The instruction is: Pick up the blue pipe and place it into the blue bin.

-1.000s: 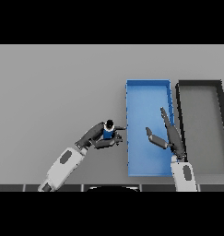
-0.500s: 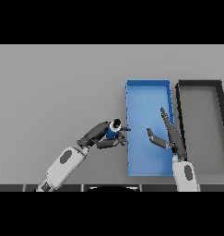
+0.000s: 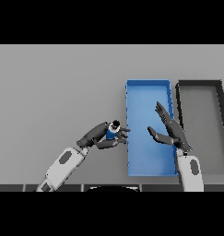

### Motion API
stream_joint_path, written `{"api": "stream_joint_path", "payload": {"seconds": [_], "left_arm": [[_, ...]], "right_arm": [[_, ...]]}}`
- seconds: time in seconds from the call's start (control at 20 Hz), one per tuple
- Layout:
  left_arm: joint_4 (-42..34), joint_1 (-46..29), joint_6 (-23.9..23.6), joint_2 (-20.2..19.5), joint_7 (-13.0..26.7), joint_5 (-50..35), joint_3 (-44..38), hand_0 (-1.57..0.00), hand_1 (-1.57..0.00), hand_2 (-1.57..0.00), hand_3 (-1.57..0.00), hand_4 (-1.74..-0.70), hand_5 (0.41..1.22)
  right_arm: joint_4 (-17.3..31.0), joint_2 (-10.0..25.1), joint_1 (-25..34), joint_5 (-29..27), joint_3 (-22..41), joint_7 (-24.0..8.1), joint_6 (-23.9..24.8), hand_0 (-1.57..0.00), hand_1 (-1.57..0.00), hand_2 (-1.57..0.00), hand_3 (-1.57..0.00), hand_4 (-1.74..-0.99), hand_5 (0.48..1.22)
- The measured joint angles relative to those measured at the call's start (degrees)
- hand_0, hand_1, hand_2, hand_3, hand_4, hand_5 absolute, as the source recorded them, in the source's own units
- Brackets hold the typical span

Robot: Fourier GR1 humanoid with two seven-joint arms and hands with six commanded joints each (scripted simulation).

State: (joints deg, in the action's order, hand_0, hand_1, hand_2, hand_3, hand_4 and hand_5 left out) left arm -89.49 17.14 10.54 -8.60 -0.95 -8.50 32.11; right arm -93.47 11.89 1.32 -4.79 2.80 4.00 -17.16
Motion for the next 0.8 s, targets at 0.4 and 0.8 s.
{"api": "stream_joint_path", "payload": {"seconds": [0.4,0.8], "left_arm": [[0.35,0.06,0.27,0.27,-0.2,1.33,0.73,-1.57,-1.57,-1.57,-1.44,-1.73,1.221],[0.05,0.41,0.61,0.29,0.29,0.85,0.15,-1.57,-1.57,-1.57,-1.44,-1.73,1.221]], "right_arm": [[-11.42,8.16,10.36,-23.49,3.11,-16.89,-13.66,0.0,0.0,0.0,0.0,-1.337,0.504],[-13.15,7.52,21.13,-26.1,9.88,-22.95,-17.58,0.0,0.0,0.0,0.0,-1.307,0.497]]}}
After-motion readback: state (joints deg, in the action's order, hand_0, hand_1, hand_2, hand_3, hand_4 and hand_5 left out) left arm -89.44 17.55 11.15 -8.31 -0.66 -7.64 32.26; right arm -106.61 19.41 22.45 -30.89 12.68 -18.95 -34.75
